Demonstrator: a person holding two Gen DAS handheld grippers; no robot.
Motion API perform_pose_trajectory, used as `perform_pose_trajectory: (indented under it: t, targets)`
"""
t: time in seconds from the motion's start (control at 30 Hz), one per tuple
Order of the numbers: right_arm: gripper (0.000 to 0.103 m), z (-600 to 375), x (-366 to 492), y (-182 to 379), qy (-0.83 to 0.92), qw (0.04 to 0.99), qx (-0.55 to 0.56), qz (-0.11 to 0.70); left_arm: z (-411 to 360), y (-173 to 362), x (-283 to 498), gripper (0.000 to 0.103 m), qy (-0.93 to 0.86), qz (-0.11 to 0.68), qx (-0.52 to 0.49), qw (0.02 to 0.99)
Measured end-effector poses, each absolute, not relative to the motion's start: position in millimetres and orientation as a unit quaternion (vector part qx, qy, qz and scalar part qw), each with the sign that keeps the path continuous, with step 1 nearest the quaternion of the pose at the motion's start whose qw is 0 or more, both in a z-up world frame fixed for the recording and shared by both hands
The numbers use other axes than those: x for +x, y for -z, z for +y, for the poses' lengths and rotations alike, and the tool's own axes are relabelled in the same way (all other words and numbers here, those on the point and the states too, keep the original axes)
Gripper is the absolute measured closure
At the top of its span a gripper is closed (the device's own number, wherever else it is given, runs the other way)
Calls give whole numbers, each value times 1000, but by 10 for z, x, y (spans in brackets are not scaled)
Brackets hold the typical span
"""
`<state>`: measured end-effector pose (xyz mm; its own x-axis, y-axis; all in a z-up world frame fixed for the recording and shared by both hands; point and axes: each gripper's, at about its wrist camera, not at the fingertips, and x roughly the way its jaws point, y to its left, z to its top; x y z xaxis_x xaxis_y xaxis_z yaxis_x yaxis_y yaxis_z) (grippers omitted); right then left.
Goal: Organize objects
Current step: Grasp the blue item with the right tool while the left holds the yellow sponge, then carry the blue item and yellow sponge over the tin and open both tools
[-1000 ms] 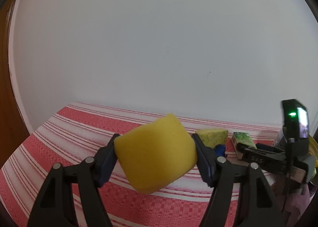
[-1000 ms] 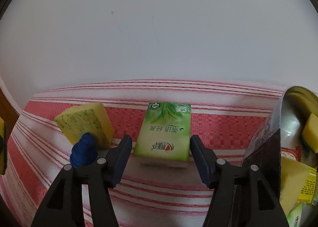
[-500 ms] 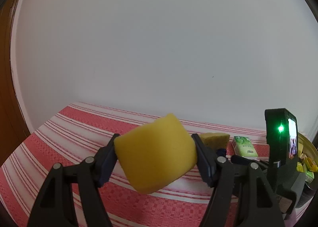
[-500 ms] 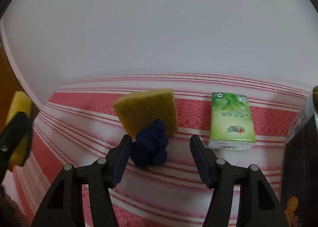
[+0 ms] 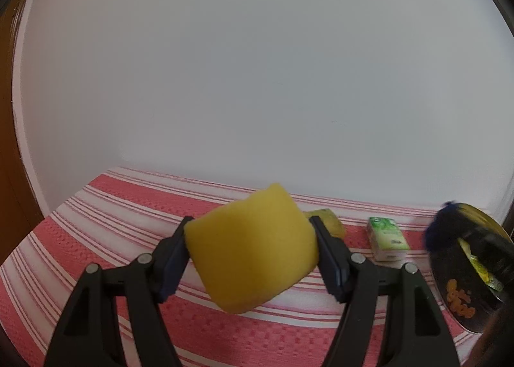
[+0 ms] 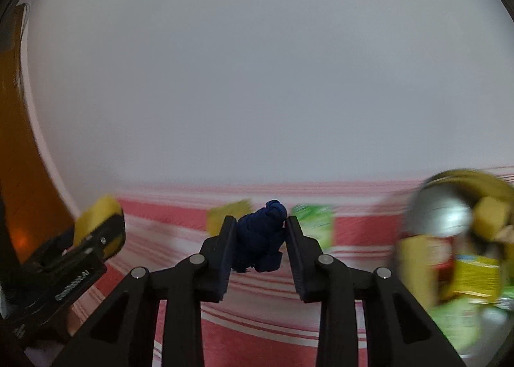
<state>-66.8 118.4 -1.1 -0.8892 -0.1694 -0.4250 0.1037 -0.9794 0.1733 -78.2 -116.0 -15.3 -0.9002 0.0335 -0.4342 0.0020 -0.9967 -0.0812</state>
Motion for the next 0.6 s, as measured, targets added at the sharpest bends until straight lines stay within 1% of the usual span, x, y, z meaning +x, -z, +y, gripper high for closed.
perform_pose_trajectory:
  t: [0.2,0.4,0.6]
  targets:
    - [69,1624,-374,-73,979,9,192,-69,-844,111,-677,33,-974,-35,-219,37]
    - [69,1873,-198,-22,980,-15,186,-69,-434,50,-580,33,-973,-26,-216,71]
    - [69,2043,-74,-31,983,-27,173,-60,-108,15,-539,33,-973,-8,-215,85]
